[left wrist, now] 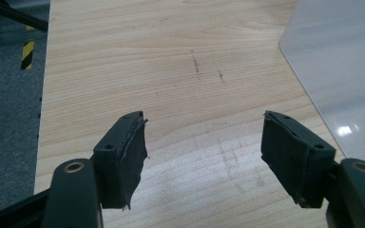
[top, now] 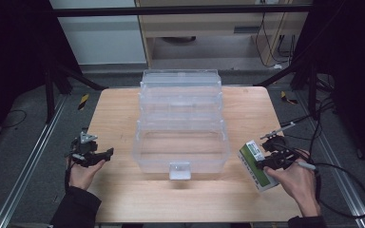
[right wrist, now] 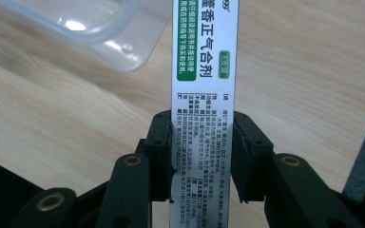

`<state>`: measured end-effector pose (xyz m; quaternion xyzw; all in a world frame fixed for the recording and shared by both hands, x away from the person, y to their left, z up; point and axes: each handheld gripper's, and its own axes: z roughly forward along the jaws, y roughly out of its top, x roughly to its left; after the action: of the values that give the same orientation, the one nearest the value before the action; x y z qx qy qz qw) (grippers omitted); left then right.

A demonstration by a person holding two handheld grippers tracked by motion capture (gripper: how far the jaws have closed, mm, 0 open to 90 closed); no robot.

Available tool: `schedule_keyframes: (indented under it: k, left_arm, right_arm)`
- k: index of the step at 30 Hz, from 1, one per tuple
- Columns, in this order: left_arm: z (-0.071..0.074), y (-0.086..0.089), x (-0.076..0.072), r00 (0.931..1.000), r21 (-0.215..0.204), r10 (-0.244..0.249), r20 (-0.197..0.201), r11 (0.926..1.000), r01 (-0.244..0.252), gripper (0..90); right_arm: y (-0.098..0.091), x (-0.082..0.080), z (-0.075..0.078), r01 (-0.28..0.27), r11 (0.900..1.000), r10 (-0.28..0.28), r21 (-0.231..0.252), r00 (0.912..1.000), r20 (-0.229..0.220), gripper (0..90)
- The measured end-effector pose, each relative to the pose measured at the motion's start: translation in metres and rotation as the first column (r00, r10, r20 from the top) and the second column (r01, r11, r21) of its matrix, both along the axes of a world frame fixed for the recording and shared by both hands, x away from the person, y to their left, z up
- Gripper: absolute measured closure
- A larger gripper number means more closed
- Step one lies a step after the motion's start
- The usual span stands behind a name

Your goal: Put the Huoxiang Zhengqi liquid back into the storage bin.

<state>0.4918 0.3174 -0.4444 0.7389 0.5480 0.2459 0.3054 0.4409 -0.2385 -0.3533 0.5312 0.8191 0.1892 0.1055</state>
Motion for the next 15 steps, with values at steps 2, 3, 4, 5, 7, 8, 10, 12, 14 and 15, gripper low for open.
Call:
schedule_keyframes:
  k: [2, 3, 4, 5, 7, 8, 10, 12, 14, 15]
  left_arm:
    - [0.0, 0.0, 0.0, 1.0, 0.0, -0.001, 0.0, 1.0, 0.001, 31.1]
    - [0.0, -0.001, 0.0, 1.0, -0.001, -0.003, 0.0, 1.0, 0.003, 31.1]
    - [0.0, -0.001, 0.0, 1.0, -0.001, -0.004, -0.001, 1.0, 0.004, 31.1]
    - [-0.001, -0.001, 0.0, 1.0, 0.0, -0.004, -0.001, 1.0, 0.004, 31.1]
    - [-0.001, -0.001, 0.0, 1.0, -0.002, -0.005, -0.002, 1.0, 0.005, 31.0]
    - [-0.001, -0.001, 0.001, 1.0, -0.002, -0.006, -0.002, 1.0, 0.006, 31.0]
    - [-0.001, -0.001, 0.001, 1.0, -0.003, -0.007, -0.002, 1.0, 0.007, 31.1]
    - [-0.001, -0.002, 0.001, 1.0, -0.003, -0.009, -0.003, 1.0, 0.009, 31.0]
    - [-0.001, -0.002, 0.001, 1.0, -0.002, -0.008, -0.003, 1.0, 0.008, 31.0]
    - [-0.001, -0.001, 0.001, 1.0, -0.002, -0.008, -0.004, 1.0, 0.008, 31.0]
  right_arm:
    - [0.0, 0.001, 0.006, 0.007, 0.9999, -0.007, 0.008, 0.9998, 0.017, 64.0]
    - [0.0, 0.002, 0.009, 0.009, 0.9999, -0.01, 0.012, 0.9996, 0.028, 64.0]
    - [0.0, 0.002, 0.012, 0.011, 0.9998, -0.012, 0.018, 0.9993, 0.037, 64.0]
    - [0.0, 0.003, 0.014, 0.01, 0.9997, -0.011, 0.022, 0.9989, 0.046, 64.0]
    - [0.001, 0.005, 0.018, 0.011, 0.9995, -0.013, 0.029, 0.9982, 0.058, 64.0]
    - [0.001, 0.006, 0.021, 0.013, 0.9993, -0.015, 0.035, 0.9976, 0.068, 64.0]
    - [0.002, 0.008, 0.024, 0.013, 0.9993, -0.016, 0.036, 0.9967, 0.08, 64.0]
    - [0.002, 0.01, 0.028, 0.012, 0.9991, -0.015, 0.039, 0.9957, 0.091, 64.0]
    - [0.002, 0.012, 0.032, 0.012, 0.999, -0.016, 0.043, 0.9945, 0.103, 64.0]
    - [0.002, 0.014, 0.034, 0.013, 0.9991, -0.017, 0.041, 0.9937, 0.111, 64.0]
